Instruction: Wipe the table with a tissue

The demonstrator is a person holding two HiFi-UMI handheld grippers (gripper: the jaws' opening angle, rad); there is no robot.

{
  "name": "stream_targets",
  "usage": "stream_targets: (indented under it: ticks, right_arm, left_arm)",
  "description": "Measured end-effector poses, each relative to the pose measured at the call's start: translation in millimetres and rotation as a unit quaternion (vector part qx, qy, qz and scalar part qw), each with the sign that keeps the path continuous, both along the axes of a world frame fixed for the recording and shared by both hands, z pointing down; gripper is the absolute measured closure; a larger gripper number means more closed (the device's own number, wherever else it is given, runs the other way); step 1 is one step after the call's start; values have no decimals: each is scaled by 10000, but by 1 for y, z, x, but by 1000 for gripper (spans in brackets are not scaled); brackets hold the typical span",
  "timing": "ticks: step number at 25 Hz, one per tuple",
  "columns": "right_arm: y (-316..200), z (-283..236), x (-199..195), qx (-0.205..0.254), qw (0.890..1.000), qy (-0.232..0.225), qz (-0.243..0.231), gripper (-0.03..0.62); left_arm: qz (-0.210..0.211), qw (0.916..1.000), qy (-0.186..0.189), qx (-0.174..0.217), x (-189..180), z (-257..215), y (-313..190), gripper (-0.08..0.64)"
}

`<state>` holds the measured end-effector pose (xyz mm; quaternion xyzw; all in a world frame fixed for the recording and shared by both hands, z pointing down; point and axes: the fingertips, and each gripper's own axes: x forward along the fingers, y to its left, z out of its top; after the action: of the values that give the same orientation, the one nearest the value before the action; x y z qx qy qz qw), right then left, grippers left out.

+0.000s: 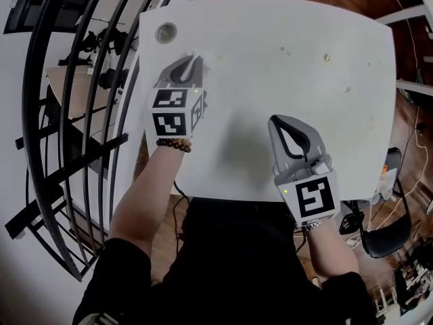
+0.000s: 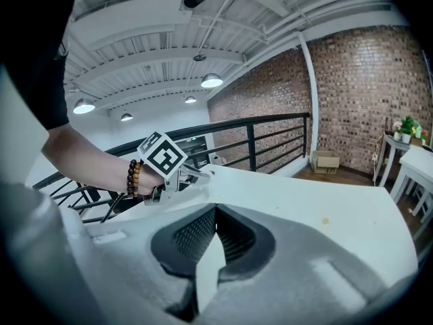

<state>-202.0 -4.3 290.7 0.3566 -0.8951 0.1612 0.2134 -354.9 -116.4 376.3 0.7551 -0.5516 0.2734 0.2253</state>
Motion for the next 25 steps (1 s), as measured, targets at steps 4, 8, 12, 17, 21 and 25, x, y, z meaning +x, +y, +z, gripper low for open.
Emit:
stream_targets:
  ticks: [4, 8, 12, 17, 21, 25]
  right_arm:
    - [1, 3, -3, -55, 10000, 16, 54, 600]
    - [0, 9, -2, -124, 9999, 37, 94, 600]
    - [-1, 13, -4, -167, 9998, 59, 118, 600]
    - [-1, 16, -5, -200, 9997, 73, 145, 600]
    - [-2, 18, -7, -217, 9996, 59, 151, 600]
    - [-1, 19, -5, -239, 9995, 69, 175, 600]
  left_arm:
    - [25, 10000, 31, -47, -2, 9, -1, 535]
    - [40, 9999, 65, -90, 1, 17, -5, 535]
    - [102, 9998, 92, -151, 4, 24, -5, 535]
    - [188, 9995, 110, -211, 9, 29, -4, 535]
    - [239, 9993, 135, -239, 13, 31, -4, 535]
    - [292, 9991, 156, -262, 20, 33, -4, 535]
